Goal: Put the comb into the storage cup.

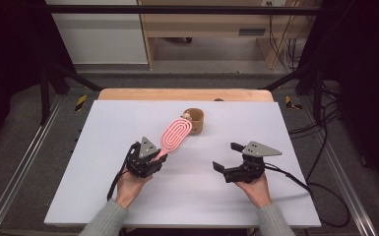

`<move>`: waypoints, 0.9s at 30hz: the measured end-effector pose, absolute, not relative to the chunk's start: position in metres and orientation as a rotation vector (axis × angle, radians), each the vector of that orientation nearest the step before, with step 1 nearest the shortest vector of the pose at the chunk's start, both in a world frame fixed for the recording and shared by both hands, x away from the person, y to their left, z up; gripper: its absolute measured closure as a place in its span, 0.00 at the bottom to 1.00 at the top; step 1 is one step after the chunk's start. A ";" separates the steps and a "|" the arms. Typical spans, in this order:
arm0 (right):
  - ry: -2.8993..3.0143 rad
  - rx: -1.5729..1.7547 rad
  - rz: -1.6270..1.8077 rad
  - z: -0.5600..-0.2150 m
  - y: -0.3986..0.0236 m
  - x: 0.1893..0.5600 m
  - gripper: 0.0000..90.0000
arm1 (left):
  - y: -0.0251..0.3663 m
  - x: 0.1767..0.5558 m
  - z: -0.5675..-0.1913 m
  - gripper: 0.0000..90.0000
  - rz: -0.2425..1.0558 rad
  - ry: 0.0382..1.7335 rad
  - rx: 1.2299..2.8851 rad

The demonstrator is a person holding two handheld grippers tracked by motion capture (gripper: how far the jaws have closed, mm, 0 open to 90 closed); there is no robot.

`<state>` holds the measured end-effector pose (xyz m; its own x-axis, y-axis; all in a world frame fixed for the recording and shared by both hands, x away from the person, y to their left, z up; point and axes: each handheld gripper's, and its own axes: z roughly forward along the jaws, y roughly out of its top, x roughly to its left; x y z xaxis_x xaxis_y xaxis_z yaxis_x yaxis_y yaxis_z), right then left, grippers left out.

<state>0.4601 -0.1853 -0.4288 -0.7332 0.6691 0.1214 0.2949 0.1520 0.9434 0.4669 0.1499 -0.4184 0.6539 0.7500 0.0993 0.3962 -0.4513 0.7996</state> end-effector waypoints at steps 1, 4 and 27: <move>2.109 0.926 1.609 -0.428 -0.184 0.460 0.01 | 0.150 0.467 -0.418 0.77 0.574 0.887 2.086; 2.096 0.933 1.636 -0.426 -0.183 0.463 0.01 | 0.149 0.466 -0.418 0.77 0.575 0.888 2.083; 2.082 0.933 1.645 -0.405 -0.155 0.478 0.01 | 0.144 0.467 -0.408 0.77 0.585 0.910 2.022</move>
<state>0.4782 -0.1552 -0.4049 -0.7322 0.6668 0.1388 0.2892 0.1198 0.9497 0.4667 0.1435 -0.4078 0.6299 0.7729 0.0759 0.3900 -0.3993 0.8298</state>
